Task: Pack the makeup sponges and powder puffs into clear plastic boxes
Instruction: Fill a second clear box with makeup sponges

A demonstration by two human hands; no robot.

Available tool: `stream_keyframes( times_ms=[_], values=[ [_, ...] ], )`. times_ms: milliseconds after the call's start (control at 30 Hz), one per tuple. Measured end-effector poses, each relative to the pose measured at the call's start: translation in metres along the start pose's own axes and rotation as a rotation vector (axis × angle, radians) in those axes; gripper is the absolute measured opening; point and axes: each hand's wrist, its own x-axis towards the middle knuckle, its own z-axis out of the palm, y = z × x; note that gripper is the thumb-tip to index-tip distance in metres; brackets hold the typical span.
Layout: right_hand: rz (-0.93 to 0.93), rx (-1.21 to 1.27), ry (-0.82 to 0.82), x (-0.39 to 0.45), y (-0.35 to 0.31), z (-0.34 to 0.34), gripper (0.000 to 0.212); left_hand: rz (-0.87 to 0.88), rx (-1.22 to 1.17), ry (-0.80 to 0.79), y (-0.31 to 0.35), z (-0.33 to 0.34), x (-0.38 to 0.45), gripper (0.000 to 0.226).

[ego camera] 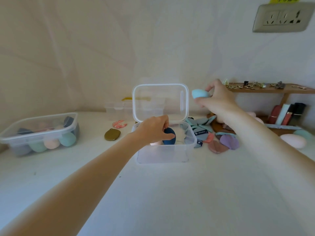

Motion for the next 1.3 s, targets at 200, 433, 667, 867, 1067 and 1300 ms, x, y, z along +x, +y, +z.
stream_keyframes(
  times_ms=[200,433,667,867,1067,1300],
  values=[
    [-0.099,-0.275,-0.394,-0.039,-0.008,0.036,0.030,-0.017,0.060,-0.044,0.006,-0.007,-0.007,0.031],
    [-0.328,-0.699,-0.345,-0.047,-0.002,0.048,0.034,-0.032,0.046,-0.020,0.007,-0.009,-0.011,0.032],
    [-0.487,-0.935,-0.363,-0.039,-0.007,0.053,0.026,-0.012,0.014,-0.013,0.008,-0.011,-0.012,0.031],
    [-0.424,-1.044,-0.479,-0.038,-0.012,0.056,0.006,0.001,0.012,-0.036,0.007,-0.009,-0.013,0.027],
    [-0.342,-1.063,-0.475,-0.033,-0.015,0.067,0.036,0.004,0.024,-0.043,0.008,-0.010,-0.015,0.026],
    [-0.332,-1.126,-0.508,-0.037,-0.016,0.077,0.019,-0.011,0.037,-0.013,0.008,-0.011,-0.016,0.030]
  ],
)
